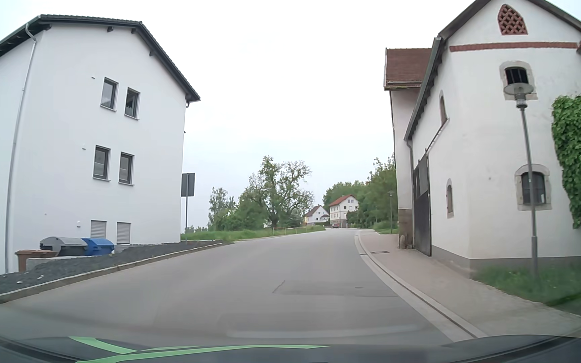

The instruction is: Follow the waypoints while adhering to traffic rules and regulations

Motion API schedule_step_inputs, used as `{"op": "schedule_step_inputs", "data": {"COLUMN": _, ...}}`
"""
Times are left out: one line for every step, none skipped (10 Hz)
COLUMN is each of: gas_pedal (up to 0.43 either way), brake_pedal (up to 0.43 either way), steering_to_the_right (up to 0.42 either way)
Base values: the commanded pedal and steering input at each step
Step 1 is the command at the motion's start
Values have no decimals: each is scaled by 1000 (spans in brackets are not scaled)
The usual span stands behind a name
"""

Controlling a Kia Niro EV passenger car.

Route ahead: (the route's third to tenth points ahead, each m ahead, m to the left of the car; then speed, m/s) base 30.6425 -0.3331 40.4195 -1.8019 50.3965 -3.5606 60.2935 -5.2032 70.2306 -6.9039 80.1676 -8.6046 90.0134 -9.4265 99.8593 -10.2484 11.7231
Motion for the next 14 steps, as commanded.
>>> {"op": "schedule_step_inputs", "data": {"gas_pedal": 311, "brake_pedal": 0, "steering_to_the_right": 15}}
{"op": "schedule_step_inputs", "data": {"gas_pedal": 311, "brake_pedal": 0, "steering_to_the_right": 17}}
{"op": "schedule_step_inputs", "data": {"gas_pedal": 311, "brake_pedal": 0, "steering_to_the_right": 19}}
{"op": "schedule_step_inputs", "data": {"gas_pedal": 311, "brake_pedal": 0, "steering_to_the_right": 22}}
{"op": "schedule_step_inputs", "data": {"gas_pedal": 311, "brake_pedal": 0, "steering_to_the_right": 25}}
{"op": "schedule_step_inputs", "data": {"gas_pedal": 311, "brake_pedal": 0, "steering_to_the_right": 30}}
{"op": "schedule_step_inputs", "data": {"gas_pedal": 311, "brake_pedal": 0, "steering_to_the_right": 35}}
{"op": "schedule_step_inputs", "data": {"gas_pedal": 311, "brake_pedal": 0, "steering_to_the_right": 39}}
{"op": "schedule_step_inputs", "data": {"gas_pedal": 311, "brake_pedal": 0, "steering_to_the_right": 42}}
{"op": "schedule_step_inputs", "data": {"gas_pedal": 311, "brake_pedal": 0, "steering_to_the_right": 45}}
{"op": "schedule_step_inputs", "data": {"gas_pedal": 311, "brake_pedal": 0, "steering_to_the_right": 46}}
{"op": "schedule_step_inputs", "data": {"gas_pedal": 311, "brake_pedal": 0, "steering_to_the_right": 45}}
{"op": "schedule_step_inputs", "data": {"gas_pedal": 319, "brake_pedal": 0, "steering_to_the_right": 45}}
{"op": "schedule_step_inputs", "data": {"gas_pedal": 319, "brake_pedal": 0, "steering_to_the_right": 44}}
